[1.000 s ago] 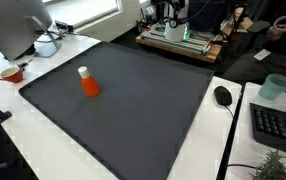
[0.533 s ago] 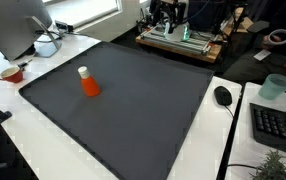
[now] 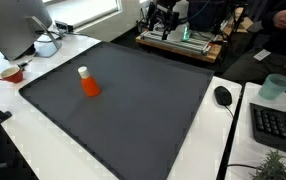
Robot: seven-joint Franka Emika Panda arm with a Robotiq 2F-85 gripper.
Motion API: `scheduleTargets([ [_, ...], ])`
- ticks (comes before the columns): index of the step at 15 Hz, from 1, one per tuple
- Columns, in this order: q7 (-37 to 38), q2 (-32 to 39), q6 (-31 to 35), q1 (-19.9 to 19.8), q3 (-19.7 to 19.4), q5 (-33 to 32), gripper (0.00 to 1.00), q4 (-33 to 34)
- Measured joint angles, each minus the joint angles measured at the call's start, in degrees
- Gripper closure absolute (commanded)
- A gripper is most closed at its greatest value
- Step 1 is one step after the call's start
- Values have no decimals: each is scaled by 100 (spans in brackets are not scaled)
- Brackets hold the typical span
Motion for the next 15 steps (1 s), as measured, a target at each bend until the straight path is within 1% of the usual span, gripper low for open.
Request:
scheduleTargets([
  [3,41,16,20,22,-25,0,0,-1],
  [4,183,42,107,1,-26,-15,0,-5],
  [6,600,165,443,-81,-26,-29,0,-12],
  [8,1068,375,1026,-253,6,-236,0,-21],
  [9,1381,477,1307,-433,79,-550,0,-22],
  [11,2156,637,1697,-1064,462,-1381,0,-22],
  [13,3002,676,1780,-1840,1071,-2174,0,-3],
  [15,3809,678,1776,-2435,1653,-2811,0,9],
])
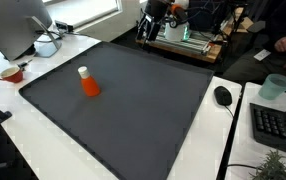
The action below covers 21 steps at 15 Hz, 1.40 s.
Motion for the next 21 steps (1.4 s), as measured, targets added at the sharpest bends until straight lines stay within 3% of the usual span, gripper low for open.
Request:
scheduleTargets([
  [6,1747,36,60,-989,1373,-1085,0,56],
  [14,1889,112,103,-1247,1599,-1167,0,150],
  [21,2944,149,346,-2739,2759,-2506,0,514],
])
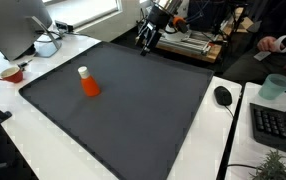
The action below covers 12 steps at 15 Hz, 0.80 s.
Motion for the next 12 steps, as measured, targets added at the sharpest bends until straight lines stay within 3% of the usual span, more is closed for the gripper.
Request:
scheduleTargets([
  [5,540,78,-11,-1358,1319,-701,0,265],
  [6,540,86,-11,-1483,1430,-705,0,273],
  [12,533,81,-11,-1423,1381,-705,0,266],
])
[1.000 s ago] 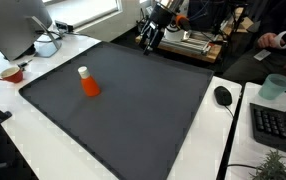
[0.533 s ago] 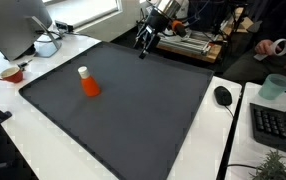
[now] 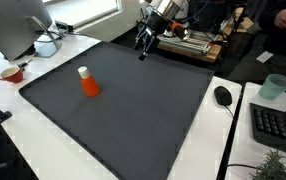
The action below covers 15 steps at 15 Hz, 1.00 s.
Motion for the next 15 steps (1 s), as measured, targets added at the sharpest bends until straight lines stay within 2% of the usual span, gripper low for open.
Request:
scheduleTargets([
  [6,13,0,6,-3,7,0,0,0],
  [9,331,-10,11,-138,196,1,0,51],
  [12,686,-37,11,-534,600,1,0,157],
  [15,912,-184,10,-1198,1182,4,0,278],
])
